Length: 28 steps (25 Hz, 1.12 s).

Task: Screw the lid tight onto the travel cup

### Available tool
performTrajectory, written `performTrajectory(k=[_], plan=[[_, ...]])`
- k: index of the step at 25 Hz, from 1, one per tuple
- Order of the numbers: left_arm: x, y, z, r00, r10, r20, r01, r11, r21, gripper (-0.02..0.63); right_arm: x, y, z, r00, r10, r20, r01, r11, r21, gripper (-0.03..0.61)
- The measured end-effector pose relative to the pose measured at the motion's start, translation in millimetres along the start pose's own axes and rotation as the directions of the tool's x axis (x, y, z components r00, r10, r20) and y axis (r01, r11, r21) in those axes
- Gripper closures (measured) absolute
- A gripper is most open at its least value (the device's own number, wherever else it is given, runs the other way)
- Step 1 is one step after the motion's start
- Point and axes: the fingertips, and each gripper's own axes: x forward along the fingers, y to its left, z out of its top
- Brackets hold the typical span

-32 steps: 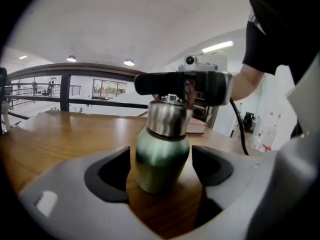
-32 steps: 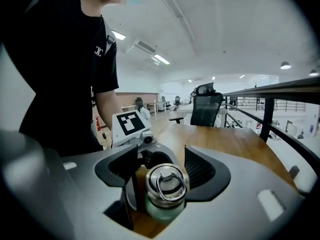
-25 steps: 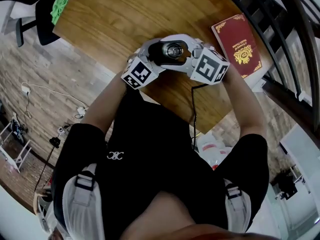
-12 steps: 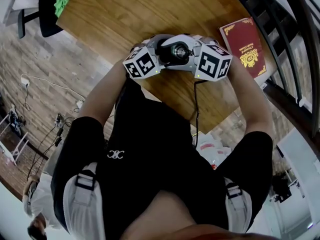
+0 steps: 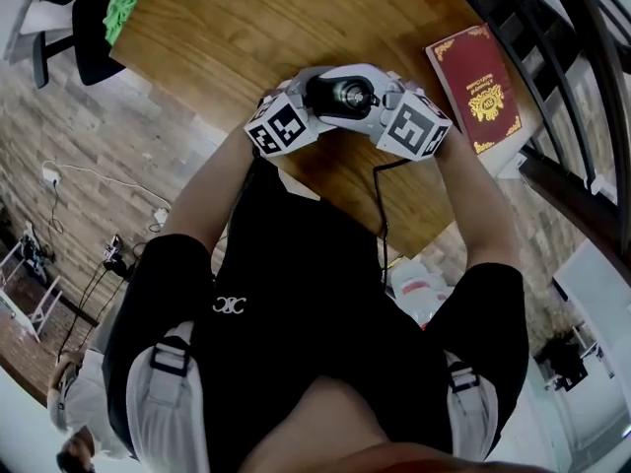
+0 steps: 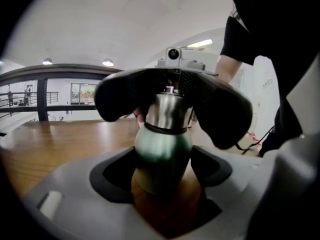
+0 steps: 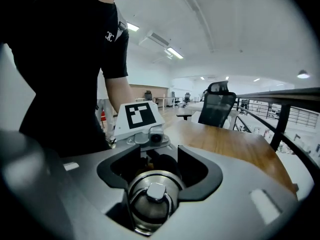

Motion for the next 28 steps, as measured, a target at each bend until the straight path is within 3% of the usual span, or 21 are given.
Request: performTrajectory(k=[6, 10, 19, 25, 28], plan=[[1.1, -1.2, -1.3, 0.999, 0.039, 0.016, -0.039, 0.999, -0.017, 0.216, -3.0, -12.9, 4.8, 0.982, -0.183, 0.039, 0.181, 0.982, 0.051, 0.344], [1.4, -1.2, -3.8, 0.998, 0.061, 0.014, -0.061, 0.998, -0.026, 0.215, -6.2, -22.6, 5.3, 0.944, -0.322, 0.066, 0.314, 0.943, 0.107, 0.345], [4.0, 0.1, -2.7, 0.994, 0.107, 0.037, -0.106, 0.993, -0.047, 0.215, -15.3, -40.6, 1.7, 0.828, -0.559, 0.052, 0.54, 0.819, 0.194, 0.348], [5.0, -0.2, -2.9, 0.992, 0.118, 0.034, -0.116, 0.992, -0.047, 0.215, -25.6, -51.4, -1.4, 0.693, -0.72, 0.039, 0.693, 0.68, 0.238, 0.348], [5.5, 0.7, -3.6, 0.992, 0.122, 0.032, -0.12, 0.992, -0.049, 0.215, -28.8, -54.7, -3.7, 0.648, -0.762, 0.022, 0.734, 0.631, 0.25, 0.348]])
